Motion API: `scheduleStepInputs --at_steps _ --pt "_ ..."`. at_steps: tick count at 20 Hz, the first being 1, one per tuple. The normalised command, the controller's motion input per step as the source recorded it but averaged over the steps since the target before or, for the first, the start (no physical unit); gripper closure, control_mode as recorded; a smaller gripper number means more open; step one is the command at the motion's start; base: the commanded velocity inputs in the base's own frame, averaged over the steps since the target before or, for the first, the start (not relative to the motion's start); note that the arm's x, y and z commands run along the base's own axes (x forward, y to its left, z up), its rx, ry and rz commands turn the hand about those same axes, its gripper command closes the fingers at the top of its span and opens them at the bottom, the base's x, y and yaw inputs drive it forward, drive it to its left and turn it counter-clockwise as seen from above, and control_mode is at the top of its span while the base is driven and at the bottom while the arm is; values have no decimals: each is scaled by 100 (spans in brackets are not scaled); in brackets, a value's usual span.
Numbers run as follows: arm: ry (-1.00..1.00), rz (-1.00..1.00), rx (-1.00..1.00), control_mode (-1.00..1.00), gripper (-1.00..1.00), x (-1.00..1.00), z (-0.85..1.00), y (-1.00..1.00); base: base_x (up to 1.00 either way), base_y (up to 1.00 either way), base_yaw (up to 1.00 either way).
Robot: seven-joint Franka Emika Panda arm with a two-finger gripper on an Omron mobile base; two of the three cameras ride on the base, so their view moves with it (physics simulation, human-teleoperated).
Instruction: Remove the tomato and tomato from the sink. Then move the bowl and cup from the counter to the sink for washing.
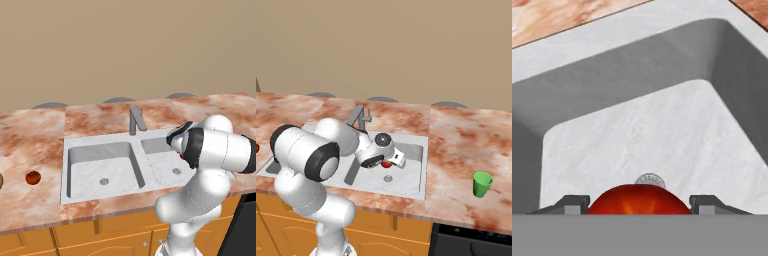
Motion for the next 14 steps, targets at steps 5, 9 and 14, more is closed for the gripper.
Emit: scheduleStepInputs --at_steps 5,9,14 --pt "0 1 0 -100 100 -2 57 -8 0 0 0" --pt "1 4 0 -100 100 0 56 -8 0 0 0" --pt "1 2 0 -100 100 -1 55 -8 0 0 0"
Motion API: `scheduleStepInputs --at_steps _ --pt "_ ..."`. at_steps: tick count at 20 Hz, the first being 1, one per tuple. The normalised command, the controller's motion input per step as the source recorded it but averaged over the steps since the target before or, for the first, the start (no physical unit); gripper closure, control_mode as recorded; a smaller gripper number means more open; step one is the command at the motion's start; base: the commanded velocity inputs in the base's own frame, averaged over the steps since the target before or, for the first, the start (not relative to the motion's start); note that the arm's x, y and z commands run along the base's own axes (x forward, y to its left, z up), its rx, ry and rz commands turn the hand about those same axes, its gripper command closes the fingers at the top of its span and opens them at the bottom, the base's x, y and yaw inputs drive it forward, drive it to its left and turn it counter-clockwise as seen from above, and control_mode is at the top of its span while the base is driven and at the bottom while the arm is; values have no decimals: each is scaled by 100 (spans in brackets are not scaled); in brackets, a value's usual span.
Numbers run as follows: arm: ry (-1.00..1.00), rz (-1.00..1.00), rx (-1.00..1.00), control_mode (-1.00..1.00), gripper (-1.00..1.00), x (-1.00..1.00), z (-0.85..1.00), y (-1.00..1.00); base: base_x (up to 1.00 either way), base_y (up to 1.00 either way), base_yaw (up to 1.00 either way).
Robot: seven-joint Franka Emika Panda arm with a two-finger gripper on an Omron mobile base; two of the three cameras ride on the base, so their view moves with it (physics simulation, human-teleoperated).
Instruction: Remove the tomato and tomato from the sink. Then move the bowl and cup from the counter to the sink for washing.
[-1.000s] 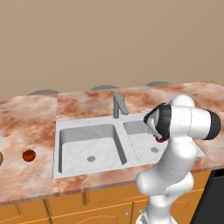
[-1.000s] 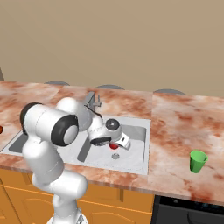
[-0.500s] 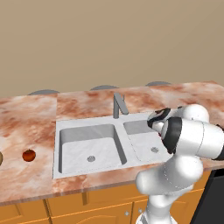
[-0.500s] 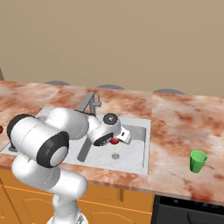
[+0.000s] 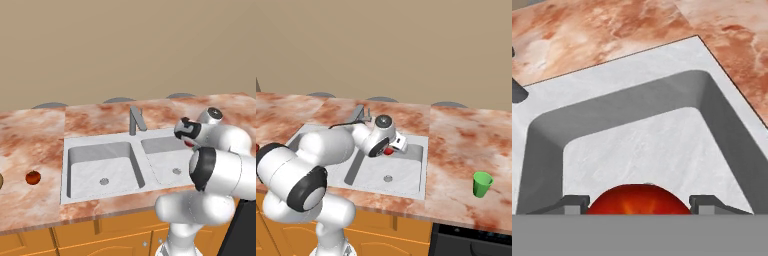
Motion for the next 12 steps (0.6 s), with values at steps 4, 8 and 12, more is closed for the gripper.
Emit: scheduleStepInputs --at_steps 4,8,12 --pt "7 3 0 -100 100 -4 51 -14 0 0 0" --pt "1 2 -1 -100 100 -5 38 -17 0 0 0" --pt "1 0 -12 -100 100 0 10 -27 0 0 0"
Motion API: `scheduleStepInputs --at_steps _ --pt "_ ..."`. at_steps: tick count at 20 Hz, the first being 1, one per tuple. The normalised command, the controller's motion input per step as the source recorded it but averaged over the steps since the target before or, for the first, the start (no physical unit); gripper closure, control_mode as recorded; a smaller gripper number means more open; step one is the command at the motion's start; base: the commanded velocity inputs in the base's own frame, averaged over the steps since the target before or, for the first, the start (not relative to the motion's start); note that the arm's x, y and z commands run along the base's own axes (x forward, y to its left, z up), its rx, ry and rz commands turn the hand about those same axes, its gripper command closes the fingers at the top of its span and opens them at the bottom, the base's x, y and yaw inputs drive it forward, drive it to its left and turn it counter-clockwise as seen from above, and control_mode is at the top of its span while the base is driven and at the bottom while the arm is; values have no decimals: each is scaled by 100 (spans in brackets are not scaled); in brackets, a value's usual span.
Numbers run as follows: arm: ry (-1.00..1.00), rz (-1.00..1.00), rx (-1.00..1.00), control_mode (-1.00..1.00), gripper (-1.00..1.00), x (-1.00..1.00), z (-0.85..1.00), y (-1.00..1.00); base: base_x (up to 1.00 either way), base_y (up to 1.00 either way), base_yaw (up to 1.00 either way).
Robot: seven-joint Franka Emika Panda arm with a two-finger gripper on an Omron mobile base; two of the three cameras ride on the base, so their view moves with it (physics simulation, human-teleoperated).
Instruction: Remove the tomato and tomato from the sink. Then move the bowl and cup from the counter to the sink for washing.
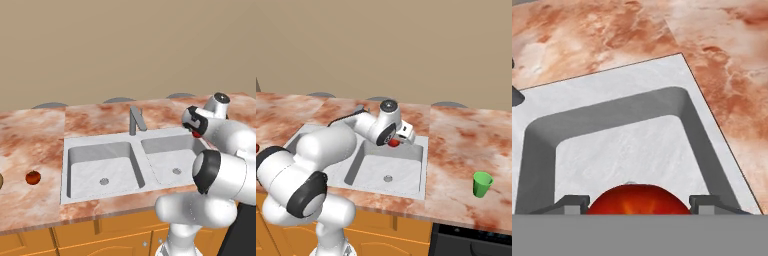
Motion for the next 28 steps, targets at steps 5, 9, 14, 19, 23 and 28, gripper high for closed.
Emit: scheduleStepInputs --at_steps 5,9,14,19,23,28 --pt "0 0 -15 -100 100 4 5 -30 0 0 0" --pt "0 1 -11 -100 100 4 4 -37 0 0 0" --pt "0 0 -5 -100 100 0 0 -34 0 0 0" --pt "0 0 0 -100 100 0 0 -37 0 0 0" --pt "0 1 -2 -100 100 0 1 -39 0 0 0" --pt "0 0 0 -100 100 0 1 -39 0 0 0"
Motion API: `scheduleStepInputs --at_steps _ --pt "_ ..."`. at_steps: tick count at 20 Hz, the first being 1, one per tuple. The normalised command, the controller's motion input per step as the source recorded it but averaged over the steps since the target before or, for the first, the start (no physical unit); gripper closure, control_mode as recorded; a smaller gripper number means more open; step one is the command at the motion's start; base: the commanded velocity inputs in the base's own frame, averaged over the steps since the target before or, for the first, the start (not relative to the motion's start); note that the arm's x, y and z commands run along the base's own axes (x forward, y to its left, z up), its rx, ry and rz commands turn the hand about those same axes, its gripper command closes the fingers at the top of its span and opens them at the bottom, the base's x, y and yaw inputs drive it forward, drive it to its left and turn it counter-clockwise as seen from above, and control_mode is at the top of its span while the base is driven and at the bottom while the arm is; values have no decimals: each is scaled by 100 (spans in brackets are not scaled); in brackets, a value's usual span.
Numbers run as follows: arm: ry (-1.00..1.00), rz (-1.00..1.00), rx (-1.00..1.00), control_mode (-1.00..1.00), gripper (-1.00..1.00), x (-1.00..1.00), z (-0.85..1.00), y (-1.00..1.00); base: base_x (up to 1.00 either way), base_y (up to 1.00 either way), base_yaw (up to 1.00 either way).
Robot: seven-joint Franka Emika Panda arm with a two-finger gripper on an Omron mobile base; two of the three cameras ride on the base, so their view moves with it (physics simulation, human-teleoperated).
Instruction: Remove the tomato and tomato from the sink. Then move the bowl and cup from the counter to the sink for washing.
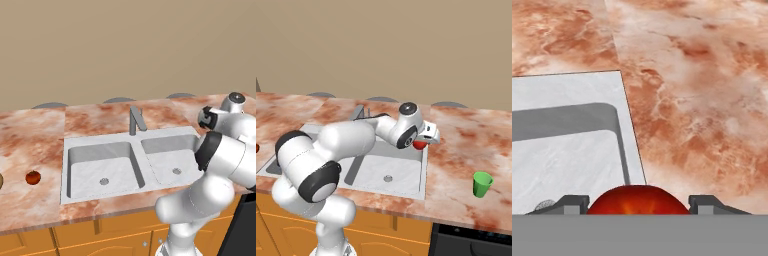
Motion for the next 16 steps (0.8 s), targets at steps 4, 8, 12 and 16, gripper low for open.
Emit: scheduleStepInputs --at_steps 4,8,12,16 --pt "0 0 -3 -100 100 1 0 -34 0 0 0" --pt "0 0 -2 -100 100 6 0 -28 0 0 0" --pt "0 0 -1 -100 100 5 -5 -25 0 0 0" --pt "0 0 0 -100 100 7 -11 -19 0 0 0"
